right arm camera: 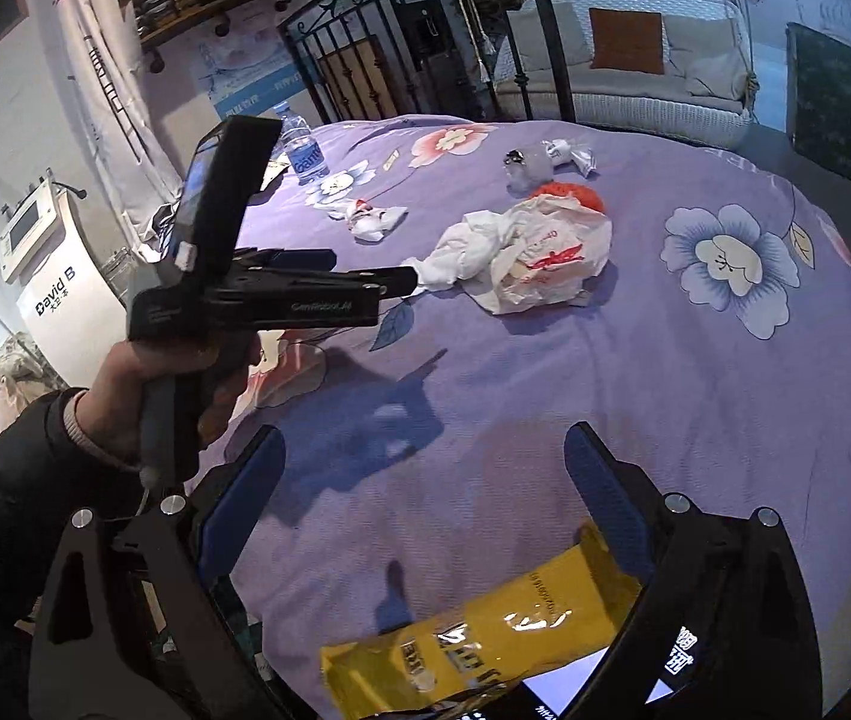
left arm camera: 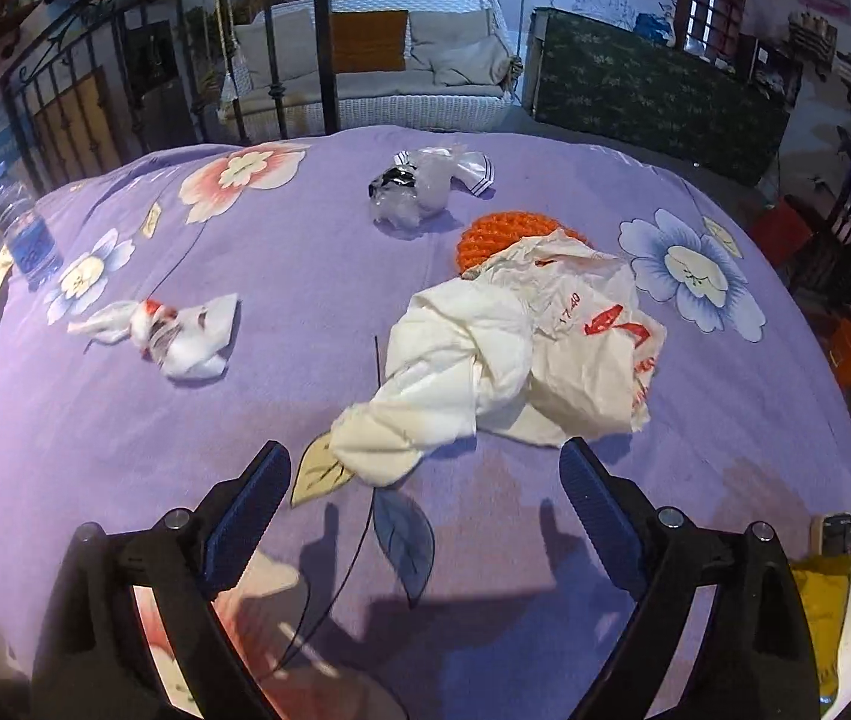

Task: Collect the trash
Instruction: 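Grasp the white tissue with the left tool while the right tool grasps the red-printed plastic bag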

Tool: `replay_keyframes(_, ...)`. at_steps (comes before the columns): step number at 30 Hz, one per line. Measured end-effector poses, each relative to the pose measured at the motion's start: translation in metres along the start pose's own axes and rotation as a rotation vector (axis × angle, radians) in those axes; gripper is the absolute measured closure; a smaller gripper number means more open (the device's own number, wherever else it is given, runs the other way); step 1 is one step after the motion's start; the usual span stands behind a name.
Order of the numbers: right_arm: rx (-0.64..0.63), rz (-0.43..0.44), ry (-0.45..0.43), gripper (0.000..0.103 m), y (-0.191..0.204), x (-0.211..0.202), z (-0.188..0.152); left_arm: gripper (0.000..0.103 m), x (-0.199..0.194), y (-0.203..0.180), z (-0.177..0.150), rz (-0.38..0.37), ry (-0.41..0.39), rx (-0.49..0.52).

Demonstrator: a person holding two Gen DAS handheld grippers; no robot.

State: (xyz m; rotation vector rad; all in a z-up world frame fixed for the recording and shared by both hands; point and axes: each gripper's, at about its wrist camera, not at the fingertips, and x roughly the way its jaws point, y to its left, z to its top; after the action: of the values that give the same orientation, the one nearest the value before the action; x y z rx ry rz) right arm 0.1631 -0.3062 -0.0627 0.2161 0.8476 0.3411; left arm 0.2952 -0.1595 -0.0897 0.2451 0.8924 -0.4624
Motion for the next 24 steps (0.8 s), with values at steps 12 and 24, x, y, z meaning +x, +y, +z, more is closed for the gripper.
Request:
replay_keyframes(12,-0.023,-0.033,0.025,0.01,-0.027,0.014,0.023,0.069,0.046,0.014,0.012,-0.023,0.087,-0.088)
replay_keyframes(24,-0.121,-0.069,0.087,0.01,-0.016,0.057,0.052,0.084,-0.019,0.046,-0.016,-0.041,-0.026,-0.221)
